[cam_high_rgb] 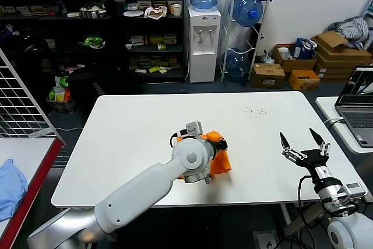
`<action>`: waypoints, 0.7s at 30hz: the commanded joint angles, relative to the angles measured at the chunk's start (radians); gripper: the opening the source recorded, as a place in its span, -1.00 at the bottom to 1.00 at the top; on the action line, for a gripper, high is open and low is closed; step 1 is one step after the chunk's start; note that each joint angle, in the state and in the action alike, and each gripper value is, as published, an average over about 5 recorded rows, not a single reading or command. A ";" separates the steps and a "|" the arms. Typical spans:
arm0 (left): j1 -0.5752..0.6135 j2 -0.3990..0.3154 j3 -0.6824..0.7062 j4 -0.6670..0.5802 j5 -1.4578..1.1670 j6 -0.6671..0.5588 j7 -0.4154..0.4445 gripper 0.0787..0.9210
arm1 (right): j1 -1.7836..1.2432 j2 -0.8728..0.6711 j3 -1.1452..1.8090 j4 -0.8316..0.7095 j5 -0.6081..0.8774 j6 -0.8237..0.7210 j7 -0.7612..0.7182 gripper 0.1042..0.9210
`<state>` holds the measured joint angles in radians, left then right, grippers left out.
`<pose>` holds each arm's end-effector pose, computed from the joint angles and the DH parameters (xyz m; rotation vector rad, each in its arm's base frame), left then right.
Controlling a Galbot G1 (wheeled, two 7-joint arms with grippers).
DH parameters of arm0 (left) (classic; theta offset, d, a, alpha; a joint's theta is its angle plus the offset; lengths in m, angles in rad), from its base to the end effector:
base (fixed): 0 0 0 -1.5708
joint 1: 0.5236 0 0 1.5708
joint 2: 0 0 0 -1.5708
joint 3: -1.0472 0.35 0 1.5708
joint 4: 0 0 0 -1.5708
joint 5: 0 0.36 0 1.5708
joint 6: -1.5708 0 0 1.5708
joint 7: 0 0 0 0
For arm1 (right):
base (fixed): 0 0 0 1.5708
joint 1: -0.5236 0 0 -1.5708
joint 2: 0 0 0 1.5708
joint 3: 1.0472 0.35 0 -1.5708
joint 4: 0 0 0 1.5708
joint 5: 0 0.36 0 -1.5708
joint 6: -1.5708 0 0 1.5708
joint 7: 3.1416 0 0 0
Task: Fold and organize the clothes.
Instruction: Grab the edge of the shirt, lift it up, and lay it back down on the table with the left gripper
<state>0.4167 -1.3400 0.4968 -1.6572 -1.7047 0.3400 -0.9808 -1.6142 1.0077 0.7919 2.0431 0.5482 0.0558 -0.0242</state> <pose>0.3758 -0.2246 -0.1967 -0.4169 -2.1416 0.5191 0.2005 -0.1713 -0.2606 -0.1095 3.1119 -0.1033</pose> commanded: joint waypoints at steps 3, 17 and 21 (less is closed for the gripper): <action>-0.028 -0.106 0.038 0.128 0.073 -0.005 0.015 -0.97 | -0.007 0.014 0.001 0.021 -0.006 -0.001 0.004 1.00; -0.037 -0.111 0.039 0.132 0.086 -0.011 0.023 -0.97 | -0.023 0.026 -0.001 0.030 -0.017 0.001 0.001 1.00; -0.031 -0.106 0.042 0.111 0.094 -0.011 0.028 -0.97 | -0.024 0.027 -0.003 0.033 -0.017 0.000 0.000 1.00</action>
<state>0.3841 -1.4350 0.5297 -1.5439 -1.6282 0.3282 -0.9596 -1.6351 1.0321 0.7905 2.0716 0.5326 0.0556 -0.0228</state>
